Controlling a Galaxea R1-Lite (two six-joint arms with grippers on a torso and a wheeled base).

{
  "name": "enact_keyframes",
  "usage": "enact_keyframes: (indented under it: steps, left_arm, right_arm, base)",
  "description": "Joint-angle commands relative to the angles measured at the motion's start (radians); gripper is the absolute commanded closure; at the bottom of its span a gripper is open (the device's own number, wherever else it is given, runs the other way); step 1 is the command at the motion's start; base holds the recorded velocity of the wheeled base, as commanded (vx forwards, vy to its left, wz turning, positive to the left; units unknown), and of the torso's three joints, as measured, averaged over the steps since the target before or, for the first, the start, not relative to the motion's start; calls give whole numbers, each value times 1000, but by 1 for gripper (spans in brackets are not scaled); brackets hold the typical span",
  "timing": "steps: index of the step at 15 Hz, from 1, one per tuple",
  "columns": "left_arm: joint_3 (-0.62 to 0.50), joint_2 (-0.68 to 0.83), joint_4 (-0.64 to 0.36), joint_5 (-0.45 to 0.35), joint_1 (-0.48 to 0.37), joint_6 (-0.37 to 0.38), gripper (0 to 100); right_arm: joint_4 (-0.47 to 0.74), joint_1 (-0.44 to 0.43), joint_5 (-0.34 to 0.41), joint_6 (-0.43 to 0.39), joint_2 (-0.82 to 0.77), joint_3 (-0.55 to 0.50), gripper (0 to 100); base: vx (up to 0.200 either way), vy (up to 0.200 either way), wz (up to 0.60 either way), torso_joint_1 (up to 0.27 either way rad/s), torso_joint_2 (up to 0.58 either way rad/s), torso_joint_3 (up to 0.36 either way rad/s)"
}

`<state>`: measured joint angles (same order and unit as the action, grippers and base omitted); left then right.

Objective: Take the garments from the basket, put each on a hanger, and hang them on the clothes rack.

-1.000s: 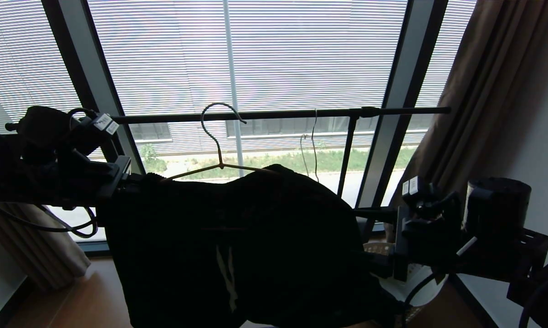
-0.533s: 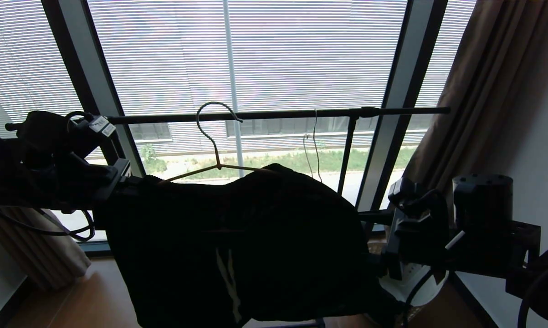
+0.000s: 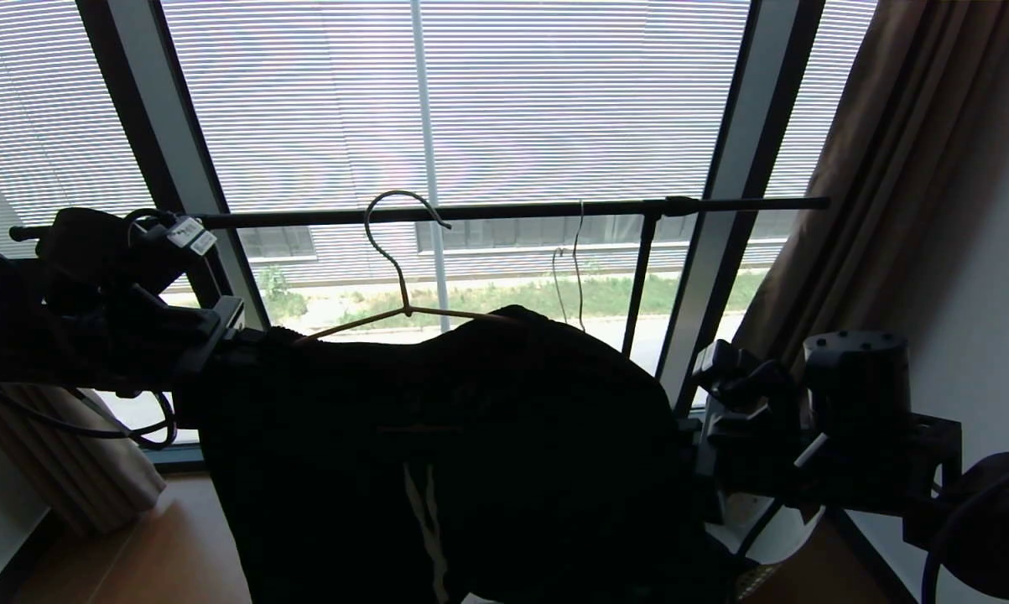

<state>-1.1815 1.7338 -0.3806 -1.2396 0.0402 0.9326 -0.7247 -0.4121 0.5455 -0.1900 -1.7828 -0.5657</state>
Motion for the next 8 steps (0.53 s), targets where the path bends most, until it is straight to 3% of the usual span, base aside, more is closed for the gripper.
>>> enact_keyframes:
  steps: [1,8]
  left_arm:
    - [-1,3,0,0,9,0,100]
    - [-4,1,0,-1,59,0,100]
  right_arm:
    - [-1,-1,1,0,-4,1,100]
    - [-50,29,1,-2,-12,6,100]
  base:
    - [0,0,0,0,0,0]
    - [0,0,0,0,0,0]
